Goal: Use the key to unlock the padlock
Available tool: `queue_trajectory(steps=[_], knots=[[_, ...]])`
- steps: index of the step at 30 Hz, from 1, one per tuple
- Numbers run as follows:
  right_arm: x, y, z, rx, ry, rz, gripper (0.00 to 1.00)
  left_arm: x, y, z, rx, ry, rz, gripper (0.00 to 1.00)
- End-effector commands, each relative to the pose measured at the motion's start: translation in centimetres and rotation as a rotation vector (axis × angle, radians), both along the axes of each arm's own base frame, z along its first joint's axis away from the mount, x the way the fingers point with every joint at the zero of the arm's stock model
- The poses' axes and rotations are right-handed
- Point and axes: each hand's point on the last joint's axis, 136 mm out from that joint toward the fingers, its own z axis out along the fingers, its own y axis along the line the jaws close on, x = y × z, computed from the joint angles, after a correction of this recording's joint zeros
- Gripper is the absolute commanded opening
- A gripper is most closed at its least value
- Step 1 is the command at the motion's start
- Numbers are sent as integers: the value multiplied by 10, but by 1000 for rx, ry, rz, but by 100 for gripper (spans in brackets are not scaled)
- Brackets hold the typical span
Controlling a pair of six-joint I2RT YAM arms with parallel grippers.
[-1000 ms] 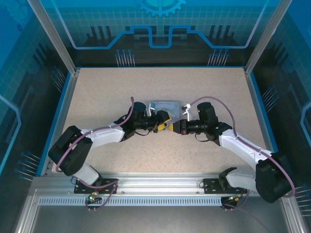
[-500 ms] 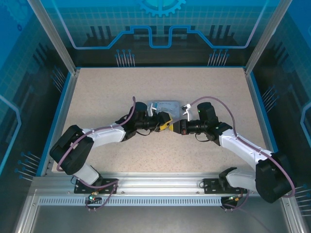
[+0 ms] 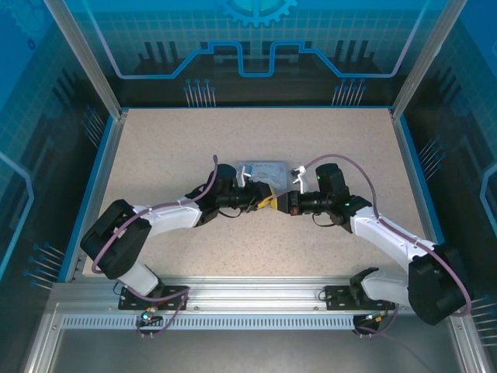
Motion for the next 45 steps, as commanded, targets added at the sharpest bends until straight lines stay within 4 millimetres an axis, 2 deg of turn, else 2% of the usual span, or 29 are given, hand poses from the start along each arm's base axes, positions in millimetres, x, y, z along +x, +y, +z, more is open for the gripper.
queue_trajectory(steps=[1, 14, 29, 45], knots=[[4, -3, 7, -1, -24, -7, 0, 0, -10, 14, -41, -23, -28, 24], [6, -6, -1, -22, -11, -21, 0, -1, -11, 16, -48, -29, -30, 0], [7, -8, -4, -34, -9, -30, 0, 1, -8, 23, -57, -61, -2, 0], [8, -11, 3, -23, -25, -44, 0, 4, -2, 23, -36, -77, 27, 0]])
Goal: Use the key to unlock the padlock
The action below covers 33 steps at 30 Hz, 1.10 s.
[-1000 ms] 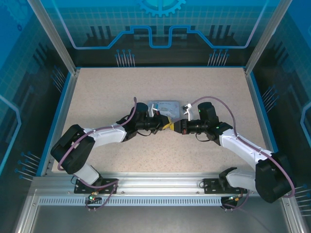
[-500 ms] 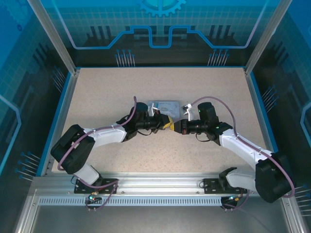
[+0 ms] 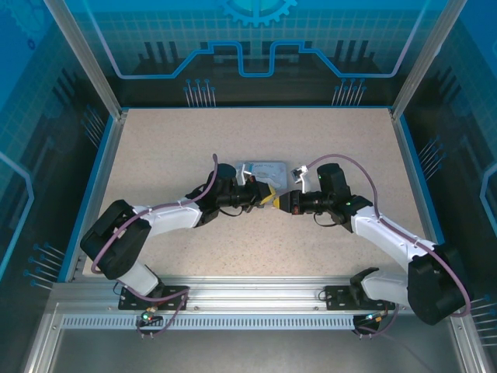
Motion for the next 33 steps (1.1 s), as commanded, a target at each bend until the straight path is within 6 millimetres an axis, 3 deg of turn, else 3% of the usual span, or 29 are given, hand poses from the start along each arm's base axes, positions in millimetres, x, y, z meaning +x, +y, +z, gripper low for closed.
queue_trajectory(steps=[1, 2, 7, 12, 20, 33], knots=[[2, -3, 10, 11, -33, -4, 0, -2, 0, 12, -4, -44, 0, 0], [1, -3, 11, 15, -36, 2, 0, -1, 0, 11, 0, -39, 0, 0], [-2, -2, 15, 23, -54, 29, 0, -2, 0, 9, 10, -26, 0, 42], [-2, -2, 18, 33, -60, 40, 0, -2, 0, 11, 12, -29, -3, 59], [-1, 0, 23, 45, -67, 48, 0, -2, -6, 14, -11, -25, -29, 59], [5, 3, 24, 44, -66, 44, 0, -8, -20, 9, -40, -3, -72, 46]])
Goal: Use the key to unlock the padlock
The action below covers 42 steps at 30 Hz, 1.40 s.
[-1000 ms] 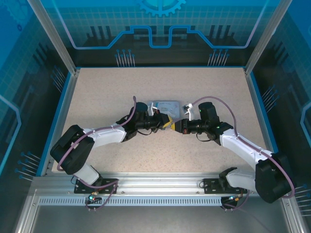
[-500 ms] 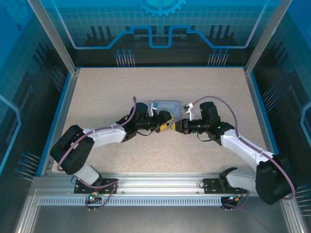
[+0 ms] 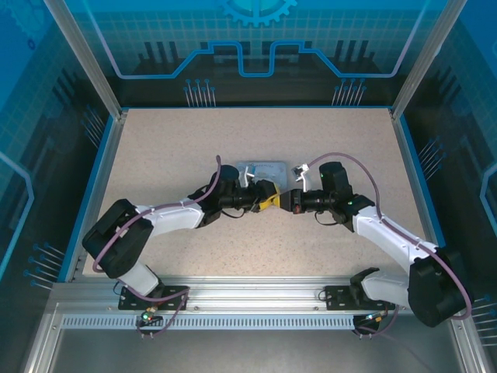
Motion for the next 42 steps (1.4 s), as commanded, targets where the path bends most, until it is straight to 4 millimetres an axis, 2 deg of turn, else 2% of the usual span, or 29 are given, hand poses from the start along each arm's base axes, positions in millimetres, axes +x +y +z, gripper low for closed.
queue_trajectory(steps=[1, 5, 8, 16, 20, 22, 25, 27, 34, 38, 42], knots=[[6, 3, 12, 19, -29, 14, 0, 0, -11, 12, -43, -18, -37, 45], [7, 2, 10, 14, -27, 10, 0, -1, -15, 12, -75, -2, -45, 39], [8, 2, 8, 6, -22, 7, 0, -1, -17, 13, -105, 6, -44, 30], [9, 0, 4, -6, -16, -1, 0, 0, -17, 12, -116, 7, -41, 0], [10, -1, 5, -12, -16, -9, 0, 2, -16, 13, -114, -5, -33, 0], [11, -5, 6, -20, -19, -24, 15, 3, -14, 14, -111, -16, -16, 0], [12, -15, 14, -5, -34, -63, 48, 8, -9, 16, -101, -42, 21, 0], [11, -25, 19, 9, -38, -99, 57, 11, -7, 20, -93, -70, 36, 0], [19, -48, 30, 66, -17, -240, 61, 24, 3, 39, -47, -200, 87, 0], [30, -49, 35, 146, 5, -316, 61, 34, 8, 55, -23, -295, 131, 0], [42, -41, 47, 236, -11, -349, 60, 48, 15, 66, 0, -367, 208, 0]])
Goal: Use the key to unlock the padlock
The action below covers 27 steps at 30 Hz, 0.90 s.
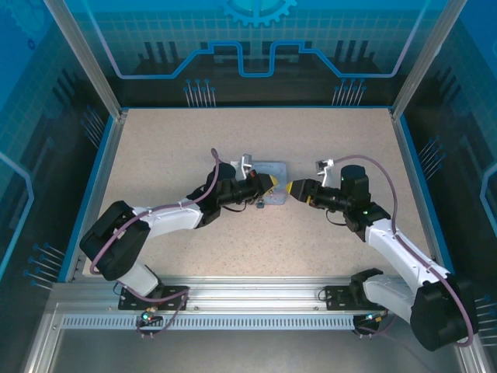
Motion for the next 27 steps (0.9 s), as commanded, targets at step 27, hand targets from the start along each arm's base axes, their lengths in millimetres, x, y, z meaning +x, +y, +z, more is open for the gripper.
queue_trajectory(steps=[27], knots=[[49, 66, 64, 297, -90, -37, 44, 46, 33, 83, -88, -359, 335, 0]])
